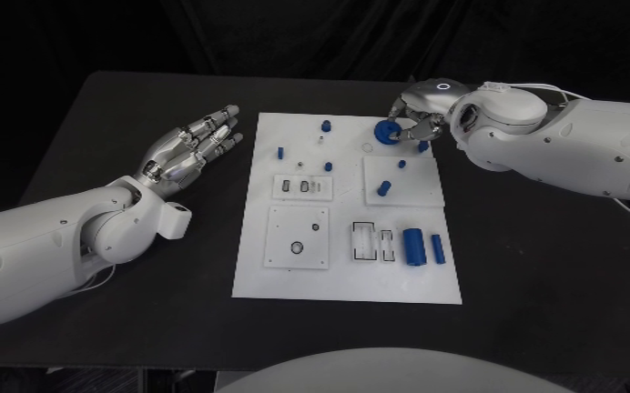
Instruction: Assemble the parts on the task board
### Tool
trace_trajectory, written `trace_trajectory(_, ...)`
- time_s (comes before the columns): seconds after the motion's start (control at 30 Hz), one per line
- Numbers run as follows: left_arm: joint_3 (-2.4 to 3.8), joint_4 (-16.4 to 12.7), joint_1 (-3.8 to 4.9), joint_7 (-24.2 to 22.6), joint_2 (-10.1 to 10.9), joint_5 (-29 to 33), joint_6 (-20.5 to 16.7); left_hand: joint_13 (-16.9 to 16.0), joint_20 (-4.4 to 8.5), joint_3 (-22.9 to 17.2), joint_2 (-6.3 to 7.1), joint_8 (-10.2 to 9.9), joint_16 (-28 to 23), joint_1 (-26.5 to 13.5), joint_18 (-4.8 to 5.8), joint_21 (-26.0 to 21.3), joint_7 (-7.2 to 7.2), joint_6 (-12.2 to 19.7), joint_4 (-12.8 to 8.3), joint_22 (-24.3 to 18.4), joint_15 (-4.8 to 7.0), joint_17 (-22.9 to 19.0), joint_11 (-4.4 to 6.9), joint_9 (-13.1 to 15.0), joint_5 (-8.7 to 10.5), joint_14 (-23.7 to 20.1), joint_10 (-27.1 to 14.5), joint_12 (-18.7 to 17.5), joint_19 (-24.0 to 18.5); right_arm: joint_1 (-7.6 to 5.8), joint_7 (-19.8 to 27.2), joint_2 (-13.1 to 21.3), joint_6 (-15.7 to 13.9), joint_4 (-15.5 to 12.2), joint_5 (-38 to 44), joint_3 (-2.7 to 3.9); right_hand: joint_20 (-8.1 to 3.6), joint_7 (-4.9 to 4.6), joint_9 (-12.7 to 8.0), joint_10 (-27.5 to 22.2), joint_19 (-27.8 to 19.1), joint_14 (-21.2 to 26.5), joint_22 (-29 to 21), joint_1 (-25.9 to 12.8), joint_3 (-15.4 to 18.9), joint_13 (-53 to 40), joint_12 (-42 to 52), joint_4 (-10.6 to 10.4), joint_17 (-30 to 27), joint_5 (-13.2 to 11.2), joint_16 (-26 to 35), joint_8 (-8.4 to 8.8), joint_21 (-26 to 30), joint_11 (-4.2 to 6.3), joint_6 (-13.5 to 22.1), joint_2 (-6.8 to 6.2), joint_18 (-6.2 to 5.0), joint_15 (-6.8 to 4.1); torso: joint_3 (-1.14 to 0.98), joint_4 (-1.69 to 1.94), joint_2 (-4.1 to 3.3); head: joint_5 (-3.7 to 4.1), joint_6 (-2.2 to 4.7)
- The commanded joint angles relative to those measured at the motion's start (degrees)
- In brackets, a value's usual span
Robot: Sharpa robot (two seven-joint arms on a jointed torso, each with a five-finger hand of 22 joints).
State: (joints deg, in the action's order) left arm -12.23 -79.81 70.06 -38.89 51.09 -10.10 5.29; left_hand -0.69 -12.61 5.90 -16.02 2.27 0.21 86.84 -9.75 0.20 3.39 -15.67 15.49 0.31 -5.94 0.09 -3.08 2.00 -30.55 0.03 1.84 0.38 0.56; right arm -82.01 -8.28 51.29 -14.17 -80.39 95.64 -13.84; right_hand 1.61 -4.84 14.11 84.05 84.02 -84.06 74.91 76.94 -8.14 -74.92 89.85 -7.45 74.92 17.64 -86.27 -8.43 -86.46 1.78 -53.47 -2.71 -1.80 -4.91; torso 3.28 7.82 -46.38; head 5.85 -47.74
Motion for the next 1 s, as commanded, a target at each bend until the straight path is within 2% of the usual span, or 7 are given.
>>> trace_trajectory(0.03,0.05,0.0,-0.12,-4.1,-0.1,0.0,0.8,0.0,-0.47,-0.1,0.10,0.0,-0.2,-0.7,-0.60,0.3,0.00,0.5,0.4,0.1,-0.37,-0.1,-0.29,0.0,0.20,0.0,0.1,0.2,0.1,0.63,0.5,0.1,0.5,0.0,0.3,-0.36,-0.61,2.12,7.6,6.0,2.7,-4.3,11.6,0.8,-0.3,-15.1,0.1,0.9,8.4,3.7,0.2,-4.51,0.4,0.65,-2.2,0.76,0.42,-0.57,0.06,-0.01,0.00,-0.11,0.11)
trace_trajectory(0.13,0.05,0.0,-0.14,-4.1,-0.1,0.0,0.8,0.0,-0.47,-0.1,0.10,0.0,-0.2,-0.7,-0.60,0.3,0.00,0.5,0.4,0.1,-0.37,-0.1,-0.29,0.0,0.20,0.0,0.1,0.2,0.1,0.64,1.0,0.3,-0.4,-0.2,0.3,-0.35,-0.79,2.46,9.4,6.0,2.7,-4.4,11.7,0.6,-0.5,-15.1,0.1,1.3,8.4,6.2,0.2,-5.98,0.4,0.87,-2.4,0.77,0.41,-0.85,0.08,-0.03,0.02,-0.20,0.11)
trace_trajectory(0.17,0.05,0.0,-0.15,-4.1,-0.1,0.0,0.8,0.0,-0.47,-0.1,0.10,0.0,-0.2,-0.7,-0.60,0.3,0.00,0.5,0.4,0.1,-0.37,-0.1,-0.29,0.0,0.20,0.0,0.1,0.2,0.1,0.64,1.2,0.4,-0.8,-0.3,0.3,-0.35,-0.92,2.60,10.8,6.0,2.7,-4.4,11.7,-0.3,-0.7,-15.1,0.1,0.9,8.4,10.0,0.2,-7.02,0.4,1.03,-2.5,0.75,0.42,-0.93,0.09,-0.01,0.03,-0.22,0.12)
trace_trajectory(0.4,0.05,0.0,-0.18,-4.1,0.0,0.0,0.8,0.0,-0.52,-0.1,0.08,0.0,-0.2,-0.7,-0.60,0.4,0.01,0.5,0.5,0.1,-0.42,-0.1,-0.32,0.0,0.29,0.0,0.1,0.2,0.1,0.49,1.9,1.6,-3.6,-2.4,0.3,-0.29,-1.08,2.72,13.3,6.0,3.1,-4.3,12.1,-1.2,-1.5,-15.1,0.1,1.0,8.0,12.3,0.6,-8.60,0.1,1.13,-2.5,0.43,0.57,-1.16,0.07,0.04,0.02,-0.50,0.26)
trace_trajectory(0.53,0.05,-0.1,-0.19,-4.1,0.1,0.0,0.7,0.0,-0.56,-0.1,0.06,0.0,-0.2,-0.8,-0.60,0.4,0.01,0.4,0.5,0.1,-0.46,-0.1,-0.35,0.0,0.20,0.0,0.1,0.2,0.1,-0.47,2.1,2.1,-4.4,-4.2,0.3,-0.27,-1.11,2.59,14.3,6.0,3.1,-4.3,12.1,-1.6,-2.4,-15.1,0.1,0.9,7.8,14.8,0.7,-8.73,0.1,1.07,-1.8,0.10,0.57,-1.15,0.09,0.08,0.02,-0.69,0.20)
trace_trajectory(0.73,0.05,0.0,-0.19,-4.0,0.0,0.0,0.8,0.0,-0.58,-0.1,0.06,0.0,-0.2,-0.8,-0.60,0.4,0.02,0.4,0.5,0.1,-0.47,-0.1,-0.36,0.0,0.18,0.0,0.1,0.2,0.2,-2.35,2.1,1.8,-3.9,-6.7,0.3,-0.25,-1.05,2.37,14.5,6.0,3.2,-4.3,12.2,-2.3,-2.7,-15.1,0.1,0.6,7.9,14.7,0.7,-8.36,0.1,0.90,-1.2,-0.06,0.58,-1.04,0.11,0.16,0.03,-0.50,0.17)
trace_trajectory(1.0,0.05,0.2,-0.22,-4.0,-0.2,0.0,1.0,0.0,-0.71,-0.1,0.04,0.0,-0.2,-0.9,-0.61,0.4,-0.01,0.5,0.6,0.1,-0.75,-0.1,-0.39,0.0,0.22,0.0,0.2,0.2,0.2,-2.92,2.5,-0.8,-2.3,-6.9,0.3,-0.25,-0.98,2.35,14.8,6.0,3.3,-4.4,12.3,-2.8,-3.1,-15.1,0.1,0.3,7.9,13.2,0.7,-8.02,-0.1,0.86,-0.8,-0.11,0.63,-0.99,0.11,-0.02,0.04,-0.71,0.14)
